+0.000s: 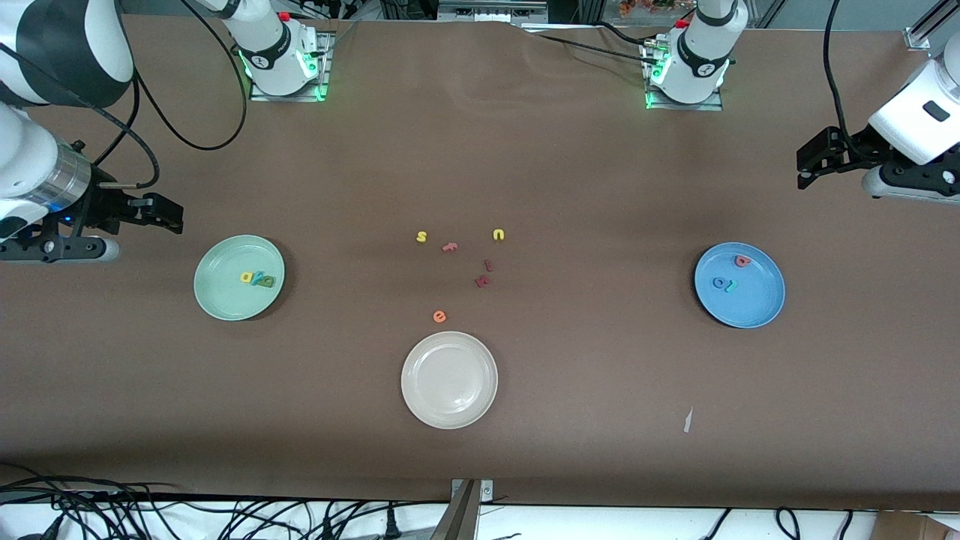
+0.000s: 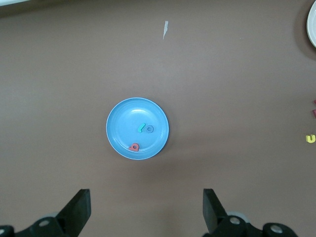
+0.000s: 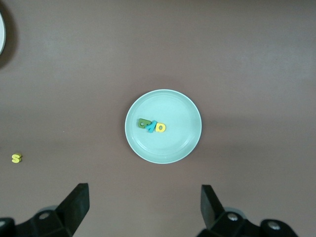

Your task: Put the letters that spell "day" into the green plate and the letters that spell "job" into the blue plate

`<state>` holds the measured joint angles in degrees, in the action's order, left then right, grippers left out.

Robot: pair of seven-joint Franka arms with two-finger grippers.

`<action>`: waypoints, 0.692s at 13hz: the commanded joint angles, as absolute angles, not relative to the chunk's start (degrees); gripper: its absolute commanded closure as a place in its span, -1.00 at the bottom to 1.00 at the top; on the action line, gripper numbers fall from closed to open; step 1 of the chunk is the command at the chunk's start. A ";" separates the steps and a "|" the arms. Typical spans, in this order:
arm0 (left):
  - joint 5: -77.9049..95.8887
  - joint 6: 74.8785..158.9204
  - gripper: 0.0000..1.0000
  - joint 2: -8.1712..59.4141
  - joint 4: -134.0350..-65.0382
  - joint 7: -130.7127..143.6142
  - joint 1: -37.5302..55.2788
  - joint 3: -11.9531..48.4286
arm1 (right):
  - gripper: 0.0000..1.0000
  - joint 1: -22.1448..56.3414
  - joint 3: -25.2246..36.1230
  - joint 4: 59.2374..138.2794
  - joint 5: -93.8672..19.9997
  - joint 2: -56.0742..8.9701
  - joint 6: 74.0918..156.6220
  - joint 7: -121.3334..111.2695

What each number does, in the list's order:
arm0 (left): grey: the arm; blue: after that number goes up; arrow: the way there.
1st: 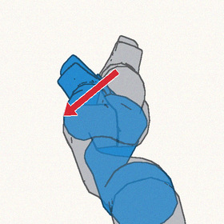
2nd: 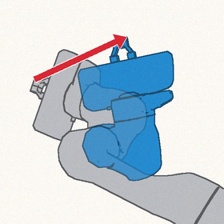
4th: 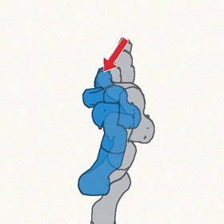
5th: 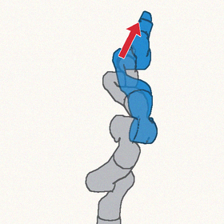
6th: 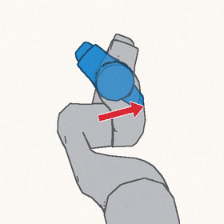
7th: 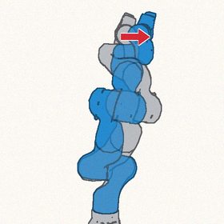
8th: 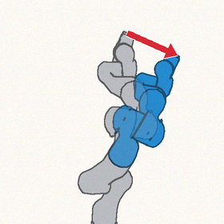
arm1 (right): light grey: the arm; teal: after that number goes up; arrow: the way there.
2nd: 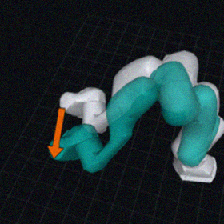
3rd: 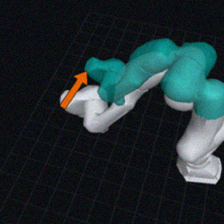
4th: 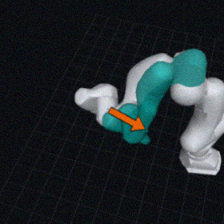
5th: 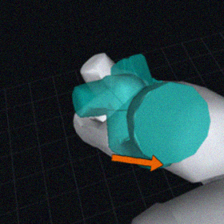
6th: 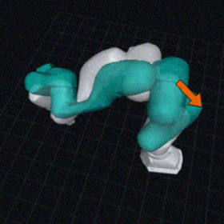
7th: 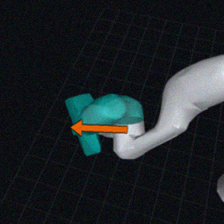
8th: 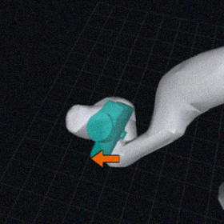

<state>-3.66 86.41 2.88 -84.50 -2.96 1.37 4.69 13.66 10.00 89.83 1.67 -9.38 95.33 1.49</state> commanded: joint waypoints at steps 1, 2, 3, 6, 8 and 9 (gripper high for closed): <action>-2.64 85.08 -1.00 3.69 -82.71 -2.90 1.05 4.75 | -1.00 13.36 9.58 90.44 1.93 -8.00 93.52 1.32; -2.64 85.08 -1.00 3.69 -82.71 -2.90 1.05 4.75 | -1.00 13.36 9.58 90.44 1.85 -8.00 92.91 1.23; -2.64 85.08 -1.00 3.69 -82.71 -2.90 1.05 4.75 | -1.00 13.36 9.58 90.44 1.85 -8.00 92.81 1.14; -2.64 85.08 -1.00 3.69 -82.71 -2.90 1.05 4.75 | -1.00 13.36 9.58 90.53 1.67 -8.00 92.72 1.14; -2.64 85.08 -1.00 3.69 -82.71 -2.90 1.05 4.83 | -1.00 13.36 9.58 90.53 1.76 -8.00 92.72 1.23; -2.64 85.08 -1.00 3.69 -82.71 -2.90 1.05 4.83 | -1.00 13.36 9.49 90.44 1.76 -8.00 92.72 1.23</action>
